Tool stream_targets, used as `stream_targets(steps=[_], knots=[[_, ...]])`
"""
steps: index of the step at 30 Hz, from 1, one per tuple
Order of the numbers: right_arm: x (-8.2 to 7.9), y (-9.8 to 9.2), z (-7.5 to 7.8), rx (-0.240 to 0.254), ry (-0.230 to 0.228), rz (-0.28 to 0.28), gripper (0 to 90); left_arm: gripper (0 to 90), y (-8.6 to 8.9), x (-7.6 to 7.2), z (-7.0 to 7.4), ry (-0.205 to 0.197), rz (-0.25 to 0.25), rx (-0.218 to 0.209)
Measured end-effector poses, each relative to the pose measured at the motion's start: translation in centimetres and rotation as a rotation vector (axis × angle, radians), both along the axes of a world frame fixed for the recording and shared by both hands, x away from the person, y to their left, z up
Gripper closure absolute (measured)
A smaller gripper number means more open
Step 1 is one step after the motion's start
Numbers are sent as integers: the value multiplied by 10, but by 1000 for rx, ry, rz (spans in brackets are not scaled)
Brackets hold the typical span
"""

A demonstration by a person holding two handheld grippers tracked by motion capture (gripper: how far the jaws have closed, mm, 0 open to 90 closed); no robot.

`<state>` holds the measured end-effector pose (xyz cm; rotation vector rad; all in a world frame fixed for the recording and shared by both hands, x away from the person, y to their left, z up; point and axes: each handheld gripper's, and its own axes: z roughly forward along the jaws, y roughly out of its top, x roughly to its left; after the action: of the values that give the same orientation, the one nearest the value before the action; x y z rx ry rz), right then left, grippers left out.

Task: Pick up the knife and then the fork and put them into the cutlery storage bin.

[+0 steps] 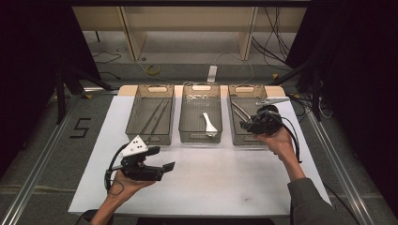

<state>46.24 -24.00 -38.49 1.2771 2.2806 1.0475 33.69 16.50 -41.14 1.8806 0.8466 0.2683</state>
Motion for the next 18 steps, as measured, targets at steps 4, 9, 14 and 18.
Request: stream_targets(steps=[4, 9, 14, 18], knots=[[-14, 3, 2, 4, -6, 16, 389, 173, 1, 0, 0, 6, -3, -17], [-31, 5, 3, 64, -26, 31, 377, 172, 1, 0, 0, 9, -4, -20], [-50, 6, 0, 113, -41, 56, 367, 172, 1, 1, 0, 10, -5, -19], [-62, 7, 0, 163, -52, 78, 367, 171, 1, 0, 0, 11, -9, -13]])
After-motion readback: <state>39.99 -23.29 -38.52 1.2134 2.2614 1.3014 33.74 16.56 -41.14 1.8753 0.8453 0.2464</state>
